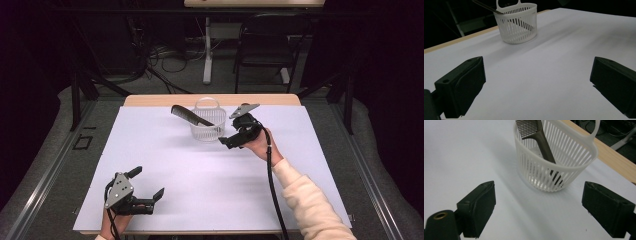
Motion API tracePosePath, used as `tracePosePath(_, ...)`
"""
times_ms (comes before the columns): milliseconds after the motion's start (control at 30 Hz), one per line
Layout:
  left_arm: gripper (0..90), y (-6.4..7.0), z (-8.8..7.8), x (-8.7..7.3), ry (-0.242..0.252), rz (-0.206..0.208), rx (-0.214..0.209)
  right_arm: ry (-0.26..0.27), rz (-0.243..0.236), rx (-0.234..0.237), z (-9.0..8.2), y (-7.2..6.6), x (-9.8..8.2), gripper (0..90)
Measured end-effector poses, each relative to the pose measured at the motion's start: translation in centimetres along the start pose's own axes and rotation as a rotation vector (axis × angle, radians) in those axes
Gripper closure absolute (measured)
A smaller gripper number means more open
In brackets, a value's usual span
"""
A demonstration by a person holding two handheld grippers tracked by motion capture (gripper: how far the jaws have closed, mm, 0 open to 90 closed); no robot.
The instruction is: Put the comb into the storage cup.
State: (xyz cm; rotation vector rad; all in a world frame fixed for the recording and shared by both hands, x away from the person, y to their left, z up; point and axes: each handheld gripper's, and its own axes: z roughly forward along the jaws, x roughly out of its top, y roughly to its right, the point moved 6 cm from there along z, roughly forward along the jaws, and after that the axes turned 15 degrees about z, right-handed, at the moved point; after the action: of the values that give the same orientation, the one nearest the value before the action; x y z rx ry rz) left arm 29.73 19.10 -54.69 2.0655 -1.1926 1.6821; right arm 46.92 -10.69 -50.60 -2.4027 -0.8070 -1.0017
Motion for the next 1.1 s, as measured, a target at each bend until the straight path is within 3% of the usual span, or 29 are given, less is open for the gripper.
tracePosePath(700,0.2,0.0,0.0,0.0,0.002,-0.005,-0.005,-0.037,0.027,0.012,-3.1,0.2,-4.3,3.4)
tracePosePath(900,0.2,0.0,0.0,0.0,0.001,-0.008,-0.004,-0.026,0.053,0.012,-4.1,0.5,-5.7,0.1)
tracePosePath(1100,0.3,0.0,0.0,-0.1,0.002,-0.010,-0.004,-0.027,0.044,0.007,-4.9,0.0,-7.1,0.0)
